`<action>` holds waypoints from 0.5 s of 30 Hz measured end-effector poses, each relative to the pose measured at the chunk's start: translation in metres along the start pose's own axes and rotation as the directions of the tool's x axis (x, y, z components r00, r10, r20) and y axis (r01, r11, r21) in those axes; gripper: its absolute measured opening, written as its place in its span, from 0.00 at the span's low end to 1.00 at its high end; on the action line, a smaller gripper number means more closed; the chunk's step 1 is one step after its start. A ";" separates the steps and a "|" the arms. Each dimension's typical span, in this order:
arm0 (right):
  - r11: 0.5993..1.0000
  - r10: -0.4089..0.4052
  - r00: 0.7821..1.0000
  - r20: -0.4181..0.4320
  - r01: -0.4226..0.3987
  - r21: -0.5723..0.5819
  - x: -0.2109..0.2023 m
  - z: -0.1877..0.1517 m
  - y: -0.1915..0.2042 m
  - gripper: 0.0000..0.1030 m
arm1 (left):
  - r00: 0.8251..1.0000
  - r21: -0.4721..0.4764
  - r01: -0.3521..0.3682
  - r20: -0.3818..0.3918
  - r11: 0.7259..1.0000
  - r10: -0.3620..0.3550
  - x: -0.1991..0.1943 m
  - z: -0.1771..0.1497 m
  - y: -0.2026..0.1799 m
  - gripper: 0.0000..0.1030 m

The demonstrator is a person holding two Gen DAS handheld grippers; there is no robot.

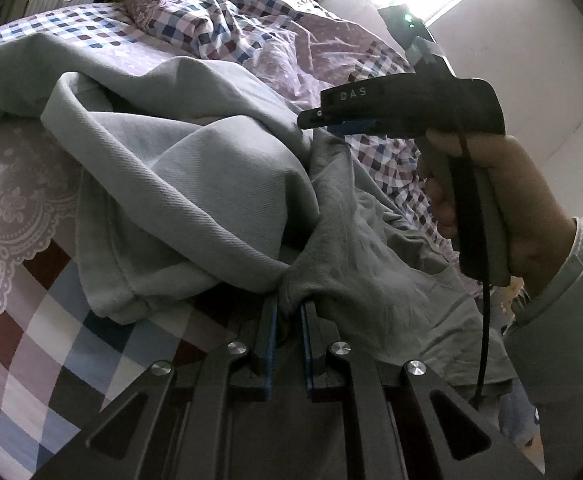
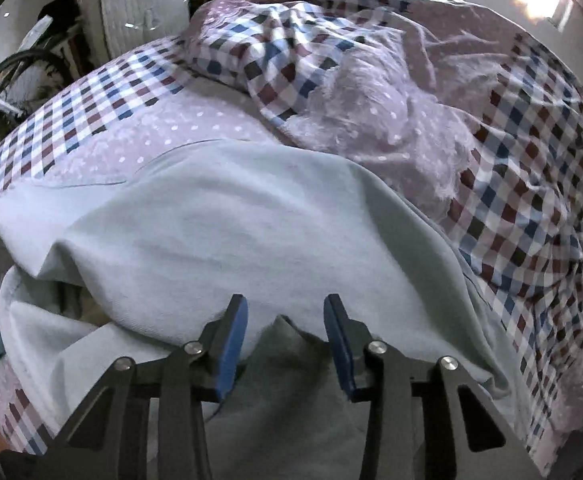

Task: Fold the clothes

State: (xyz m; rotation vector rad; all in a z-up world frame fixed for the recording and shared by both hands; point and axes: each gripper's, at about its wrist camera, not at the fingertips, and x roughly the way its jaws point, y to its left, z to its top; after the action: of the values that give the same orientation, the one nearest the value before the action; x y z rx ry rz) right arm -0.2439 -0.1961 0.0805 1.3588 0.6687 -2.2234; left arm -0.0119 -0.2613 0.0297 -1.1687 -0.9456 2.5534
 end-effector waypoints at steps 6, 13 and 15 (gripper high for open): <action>0.999 -0.033 0.998 -0.061 0.032 -0.028 0.015 -0.002 0.004 0.04 | 1.000 0.001 0.005 0.000 1.000 -0.005 0.001 -0.001 0.001 0.09; 0.999 -0.026 0.995 0.091 0.029 -0.028 -0.018 0.011 0.007 0.01 | 0.997 0.008 -0.005 0.078 1.000 0.004 -0.013 -0.003 -0.001 0.07; 0.998 -0.023 0.992 0.120 0.029 -0.047 -0.024 0.016 0.013 0.00 | 0.994 -0.001 -0.021 0.108 1.000 0.021 -0.017 -0.005 -0.001 0.07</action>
State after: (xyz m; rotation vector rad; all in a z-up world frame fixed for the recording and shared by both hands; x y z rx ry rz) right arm -0.2370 -0.2130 0.1063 1.1890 0.6967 -2.2733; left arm 0.0033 -0.2650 0.0387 -1.0544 -0.9618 2.6567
